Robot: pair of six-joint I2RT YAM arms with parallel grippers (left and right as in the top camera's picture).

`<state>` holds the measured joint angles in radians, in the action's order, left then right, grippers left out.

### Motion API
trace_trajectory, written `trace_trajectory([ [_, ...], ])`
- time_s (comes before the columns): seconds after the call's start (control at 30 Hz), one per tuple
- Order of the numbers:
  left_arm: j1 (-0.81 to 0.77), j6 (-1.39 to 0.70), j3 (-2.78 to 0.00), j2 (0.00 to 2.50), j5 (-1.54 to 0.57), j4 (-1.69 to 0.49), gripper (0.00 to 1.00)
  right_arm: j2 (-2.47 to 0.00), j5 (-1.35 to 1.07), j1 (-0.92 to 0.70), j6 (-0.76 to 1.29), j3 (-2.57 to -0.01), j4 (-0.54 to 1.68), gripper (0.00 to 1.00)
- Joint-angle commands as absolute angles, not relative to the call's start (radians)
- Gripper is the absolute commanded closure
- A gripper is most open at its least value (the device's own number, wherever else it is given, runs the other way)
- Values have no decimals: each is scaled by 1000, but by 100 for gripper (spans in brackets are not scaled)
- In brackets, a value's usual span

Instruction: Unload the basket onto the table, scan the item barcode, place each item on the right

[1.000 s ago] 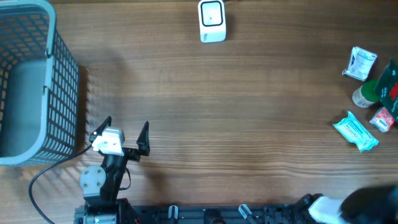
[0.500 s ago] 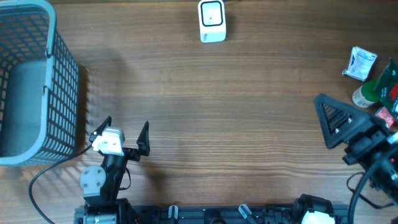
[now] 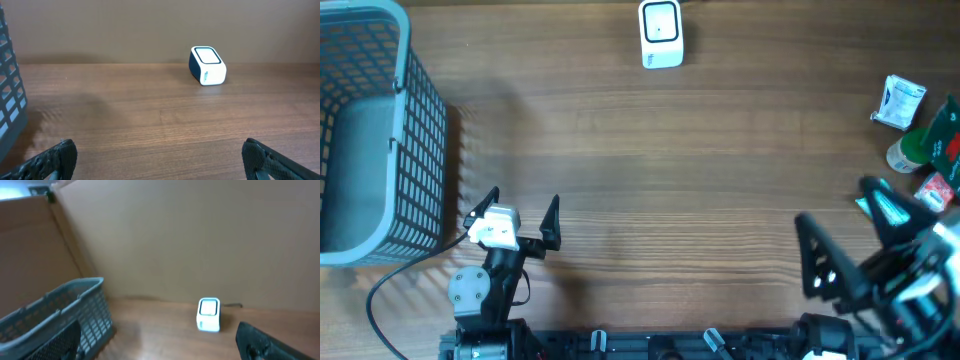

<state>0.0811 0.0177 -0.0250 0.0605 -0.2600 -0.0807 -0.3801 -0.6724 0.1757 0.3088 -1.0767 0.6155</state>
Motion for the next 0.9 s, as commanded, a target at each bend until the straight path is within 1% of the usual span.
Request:
trace_trajectory([
  [0.0,87,19,-20,56,-262,-80,0,-196,-616,135,292,-827,452,0],
  [0.13,87,19,-20,56,-262,-80,0,-62,-537,78,292,-549,208,0],
  [0.23,87,19,-20,56,-262,-80,0,-44,-431,35,292,-404,102,0],
  [0.33,87,19,-20,56,-262,-80,0,-31,-281,-41,292,-293,82,0],
  [0.43,87,19,-20,56,-262,-80,0,-4,-211,-82,290,-214,29,0],
  [0.57,87,19,-20,56,-262,-80,0,-3,-169,-93,290,-101,-76,0],
  [0.87,87,19,-20,56,-262,-80,0,-3,-112,-93,290,-5,-74,0],
])
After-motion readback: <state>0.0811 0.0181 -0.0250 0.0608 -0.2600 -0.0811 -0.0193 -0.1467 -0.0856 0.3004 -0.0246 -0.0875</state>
